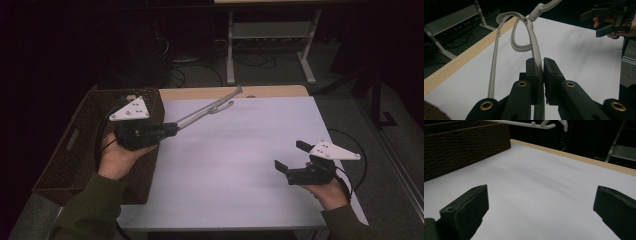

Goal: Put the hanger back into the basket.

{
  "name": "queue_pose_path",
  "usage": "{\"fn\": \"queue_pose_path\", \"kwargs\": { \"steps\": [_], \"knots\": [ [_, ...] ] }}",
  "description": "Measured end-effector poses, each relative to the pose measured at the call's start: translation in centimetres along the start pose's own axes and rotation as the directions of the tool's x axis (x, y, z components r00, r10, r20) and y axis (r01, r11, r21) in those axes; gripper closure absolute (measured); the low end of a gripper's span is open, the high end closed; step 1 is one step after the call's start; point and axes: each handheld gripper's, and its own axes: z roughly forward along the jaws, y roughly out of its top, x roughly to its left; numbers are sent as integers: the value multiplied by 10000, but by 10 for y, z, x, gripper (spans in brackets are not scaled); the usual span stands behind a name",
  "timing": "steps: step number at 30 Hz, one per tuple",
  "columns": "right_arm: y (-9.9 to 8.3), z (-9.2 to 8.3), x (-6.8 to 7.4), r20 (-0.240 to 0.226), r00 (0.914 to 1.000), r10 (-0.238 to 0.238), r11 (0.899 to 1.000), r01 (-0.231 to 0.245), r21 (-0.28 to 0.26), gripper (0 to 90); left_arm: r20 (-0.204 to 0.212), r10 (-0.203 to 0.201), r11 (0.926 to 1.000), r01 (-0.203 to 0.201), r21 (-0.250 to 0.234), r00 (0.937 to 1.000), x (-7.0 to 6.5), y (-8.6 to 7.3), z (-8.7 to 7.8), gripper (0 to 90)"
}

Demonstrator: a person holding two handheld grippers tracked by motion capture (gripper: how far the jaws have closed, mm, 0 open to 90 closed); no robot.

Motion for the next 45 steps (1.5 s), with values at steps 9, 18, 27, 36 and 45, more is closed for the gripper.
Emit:
{"fn": "queue_pose_path", "kwargs": {
  "steps": [9,18,27,36,45],
  "knots": [
    [0,0,0,41,10000,-36,10000,36,18,0,-606,-341,9991,324,-284,9976,16,-13,-32,835],
    [-1,1,0,59,10000,51,10000,-52,64,0,-1390,-702,9966,633,-536,9878,32,-27,-72,835],
    [-2,2,-1,120,9999,-48,9999,47,119,0,-2066,-1133,9929,1031,-595,9718,44,-50,-107,835],
    [-2,3,-2,179,9998,17,9999,-19,129,0,-2613,-1545,9880,1479,-447,9528,49,-73,-139,835],
    [-2,5,-1,240,9997,18,9997,-24,236,0,-2832,-1806,9834,1782,-344,9419,47,-91,-160,834]
  ]
}}
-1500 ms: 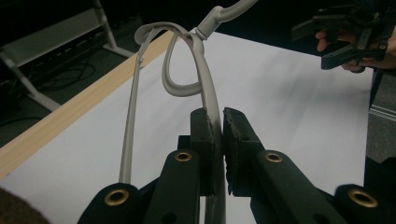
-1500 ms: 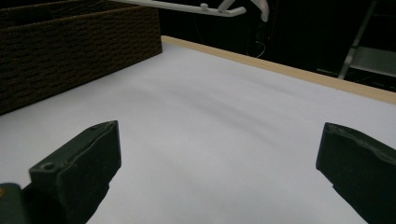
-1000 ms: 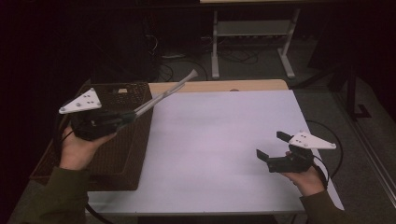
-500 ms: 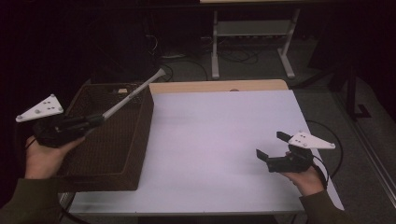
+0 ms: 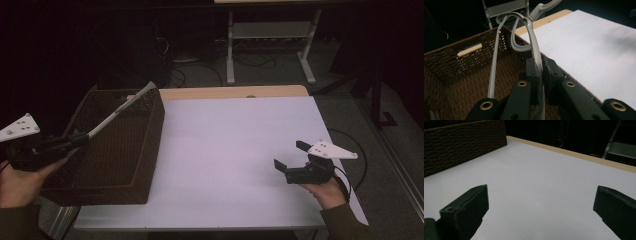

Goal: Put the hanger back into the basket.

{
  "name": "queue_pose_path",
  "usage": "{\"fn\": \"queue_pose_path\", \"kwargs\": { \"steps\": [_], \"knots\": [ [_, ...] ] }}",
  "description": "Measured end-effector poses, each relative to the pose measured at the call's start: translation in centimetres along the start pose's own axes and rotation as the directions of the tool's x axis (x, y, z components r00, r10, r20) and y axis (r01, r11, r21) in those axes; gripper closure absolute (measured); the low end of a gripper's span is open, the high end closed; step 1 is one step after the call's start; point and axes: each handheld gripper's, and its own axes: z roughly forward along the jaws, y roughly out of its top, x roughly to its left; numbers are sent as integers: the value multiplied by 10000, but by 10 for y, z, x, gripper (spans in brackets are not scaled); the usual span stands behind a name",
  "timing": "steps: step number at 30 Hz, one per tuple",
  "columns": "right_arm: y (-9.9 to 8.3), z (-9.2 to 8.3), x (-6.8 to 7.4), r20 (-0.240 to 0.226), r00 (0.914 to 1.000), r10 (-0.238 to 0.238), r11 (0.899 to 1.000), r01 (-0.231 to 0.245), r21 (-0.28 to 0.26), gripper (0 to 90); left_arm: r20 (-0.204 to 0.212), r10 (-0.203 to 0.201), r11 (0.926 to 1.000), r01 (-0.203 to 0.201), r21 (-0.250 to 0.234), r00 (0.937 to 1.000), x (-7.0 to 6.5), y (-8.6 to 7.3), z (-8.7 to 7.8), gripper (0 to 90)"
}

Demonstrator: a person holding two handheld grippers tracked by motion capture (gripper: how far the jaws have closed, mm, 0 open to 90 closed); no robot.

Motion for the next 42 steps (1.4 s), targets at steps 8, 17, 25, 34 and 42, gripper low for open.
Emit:
{"fn": "queue_pose_path", "kwargs": {
  "steps": [8,17,25,34,42],
  "knots": [
    [0,2,0,41,10000,-82,10000,81,51,0,-30,-243,9994,244,235,9997,4,-13,-3,834],
    [0,3,1,69,10000,-41,9999,40,128,0,133,-441,9973,432,602,9989,10,-22,9,834],
    [-1,1,0,95,9999,-47,10000,47,66,0,242,-492,9942,466,970,9985,19,-28,25,833],
    [-1,0,0,115,9999,-57,9999,56,94,0,316,-477,9908,433,1284,9984,25,-31,36,833],
    [-1,1,0,127,9999,-34,9999,33,113,0,518,-535,9879,453,1484,9972,31,-37,45,832]
  ]
}}
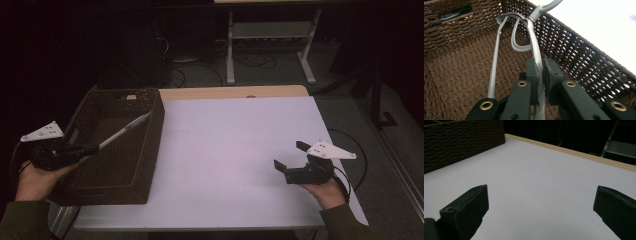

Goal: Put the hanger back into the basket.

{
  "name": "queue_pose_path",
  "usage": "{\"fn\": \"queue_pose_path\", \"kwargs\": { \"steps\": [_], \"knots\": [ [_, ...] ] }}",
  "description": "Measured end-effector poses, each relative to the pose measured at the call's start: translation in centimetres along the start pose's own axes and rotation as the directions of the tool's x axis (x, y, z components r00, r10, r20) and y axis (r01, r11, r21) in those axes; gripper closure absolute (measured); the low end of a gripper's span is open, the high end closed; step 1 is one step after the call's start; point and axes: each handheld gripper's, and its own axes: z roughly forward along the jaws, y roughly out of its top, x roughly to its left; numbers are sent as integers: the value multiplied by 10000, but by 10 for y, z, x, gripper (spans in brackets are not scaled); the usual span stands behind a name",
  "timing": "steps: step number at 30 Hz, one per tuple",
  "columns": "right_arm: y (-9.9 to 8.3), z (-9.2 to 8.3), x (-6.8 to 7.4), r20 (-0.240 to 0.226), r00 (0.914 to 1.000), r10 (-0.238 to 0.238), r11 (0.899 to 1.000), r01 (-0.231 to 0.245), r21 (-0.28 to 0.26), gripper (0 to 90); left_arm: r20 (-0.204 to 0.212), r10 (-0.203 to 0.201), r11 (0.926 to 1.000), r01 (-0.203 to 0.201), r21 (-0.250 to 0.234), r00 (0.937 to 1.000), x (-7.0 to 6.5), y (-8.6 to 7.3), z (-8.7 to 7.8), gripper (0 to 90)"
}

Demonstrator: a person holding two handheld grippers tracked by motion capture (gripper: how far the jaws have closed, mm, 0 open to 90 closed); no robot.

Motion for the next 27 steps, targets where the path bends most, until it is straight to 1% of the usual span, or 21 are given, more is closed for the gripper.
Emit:
{"fn": "queue_pose_path", "kwargs": {
  "steps": [2,3,4,5,6,7,9,12,16,19,20,21,22,23,24,25,26,27],
  "knots": [
    [0,0,0,19,10000,-27,10000,27,-22,0,-5,33,10000,-33,-19,10000,2,0,-1,829],
    [0,0,-1,22,10000,-38,10000,38,-16,0,-105,-8,10000,8,-6,9999,3,0,-1,825],
    [0,0,-1,17,10000,-35,10000,35,-15,0,-286,155,9998,-152,101,9995,4,1,-2,816],
    [0,0,-1,17,10000,-35,10000,35,-15,0,-286,155,9998,-152,101,9995,4,1,-2,805],
    [0,0,-1,13,10000,-27,10000,27,-25,0,-498,144,9999,-141,70,9987,4,0,-3,805],
    [0,0,-1,16,10000,-41,10000,41,-45,0,-577,65,10000,-63,33,9983,5,0,-3,777],
    [0,-1,-1,21,10000,-23,10000,23,-54,0,-800,70,10000,-70,9,9968,6,1,-4,703],
    [0,-1,-1,42,10000,-28,10000,28,-61,0,-879,-70,9999,56,-162,9961,8,1,-4,653],
    [0,-2,-2,48,10000,-83,9999,83,-99,0,-800,-227,9991,196,-384,9965,8,3,-3,561],
    [1,-3,-2,10,10000,-10,9999,10,-103,0,-711,-360,9974,313,-652,9968,6,5,-2,499],
    [2,-3,-2,11,10000,-60,9999,60,-126,0,-691,-366,9966,313,-768,9969,5,6,-1,473],
    [4,-3,-2,-2,10000,-65,9999,65,-136,0,-644,-378,9948,314,-967,9972,1,7,0,432],
    [4,-3,-1,-5,10000,-43,9999,42,-136,0,-644,-378,9948,314,-967,9972,1,7,0,395],
    [4,-3,-1,-5,10000,-43,9999,42,-136,0,-567,-422,9934,359,-1091,9975,-1,9,1,395],
    [6,-3,-1,-10,10000,-82,9998,82,-185,0,-494,-445,9920,383,-1199,9978,-3,10,2,347],
    [7,-2,-1,-35,9999,-105,9997,104,-212,0,-438,-430,9901,368,-1352,9981,-8,14,4,330],
    [7,-2,-1,-35,9999,-105,9997,104,-212,0,-438,-430,9901,368,-1352,9981,-8,14,4,307],
    [10,-3,0,-69,9999,-112,9996,110,-255,0,-347,-416,9881,360,-1494,9985,-13,19,6,289]
  ]
}}
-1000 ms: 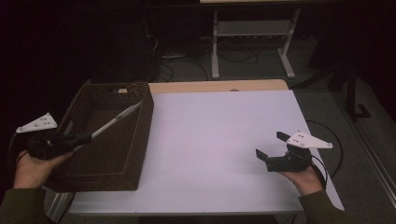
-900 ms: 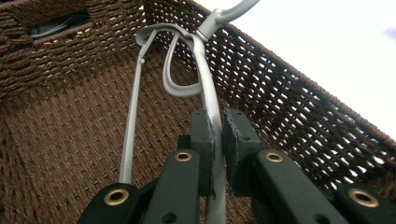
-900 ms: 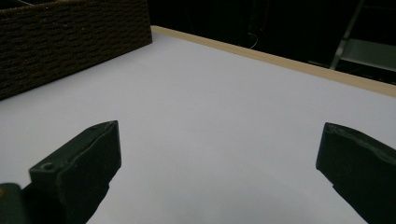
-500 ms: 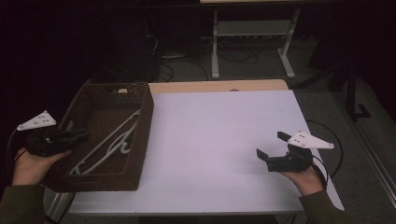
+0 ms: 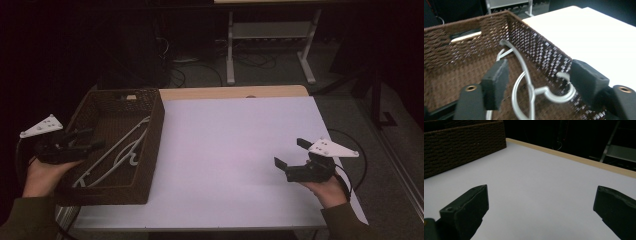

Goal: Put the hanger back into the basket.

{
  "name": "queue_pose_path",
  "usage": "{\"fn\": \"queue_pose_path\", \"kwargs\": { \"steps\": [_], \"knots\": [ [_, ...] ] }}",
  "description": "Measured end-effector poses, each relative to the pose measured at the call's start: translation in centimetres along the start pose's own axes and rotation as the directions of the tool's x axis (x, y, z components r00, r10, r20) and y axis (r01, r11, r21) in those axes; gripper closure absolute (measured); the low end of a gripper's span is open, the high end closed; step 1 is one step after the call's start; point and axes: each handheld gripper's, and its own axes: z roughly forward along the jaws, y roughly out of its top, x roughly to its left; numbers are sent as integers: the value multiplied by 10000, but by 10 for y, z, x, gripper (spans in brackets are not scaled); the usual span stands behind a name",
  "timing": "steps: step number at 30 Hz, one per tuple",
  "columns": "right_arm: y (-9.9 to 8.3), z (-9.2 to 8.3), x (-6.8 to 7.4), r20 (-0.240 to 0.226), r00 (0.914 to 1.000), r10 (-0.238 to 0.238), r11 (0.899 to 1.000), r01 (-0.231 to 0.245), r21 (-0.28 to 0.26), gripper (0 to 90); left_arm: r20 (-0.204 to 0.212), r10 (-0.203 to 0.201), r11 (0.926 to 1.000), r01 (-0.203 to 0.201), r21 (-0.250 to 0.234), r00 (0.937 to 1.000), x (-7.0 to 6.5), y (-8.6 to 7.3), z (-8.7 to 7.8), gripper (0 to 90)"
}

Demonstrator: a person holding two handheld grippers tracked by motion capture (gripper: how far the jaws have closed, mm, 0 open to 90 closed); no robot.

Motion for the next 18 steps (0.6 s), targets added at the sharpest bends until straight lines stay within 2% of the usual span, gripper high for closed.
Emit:
{"fn": "queue_pose_path", "kwargs": {
  "steps": [1,8,10,11,18],
  "knots": [
    [0,0,0,0,10000,0,10000,0,0,0,0,0,10000,0,0,10000,0,0,0,275],
    [10,-1,3,-159,9998,-95,9999,93,-131,0,159,150,9982,-141,-579,9998,-24,13,11,188],
    [15,-1,4,-224,9996,-196,9995,190,-266,0,364,145,9961,-113,-874,9992,-35,17,18,161],
    [15,-1,4,-224,9996,-196,9995,190,-266,0,364,145,9961,-113,-874,9992,-35,17,18,156],
    [25,-1,5,-476,9987,-197,9993,181,-329,0,887,442,9917,-329,-1244,9951,-61,24,35,122]
  ]
}}
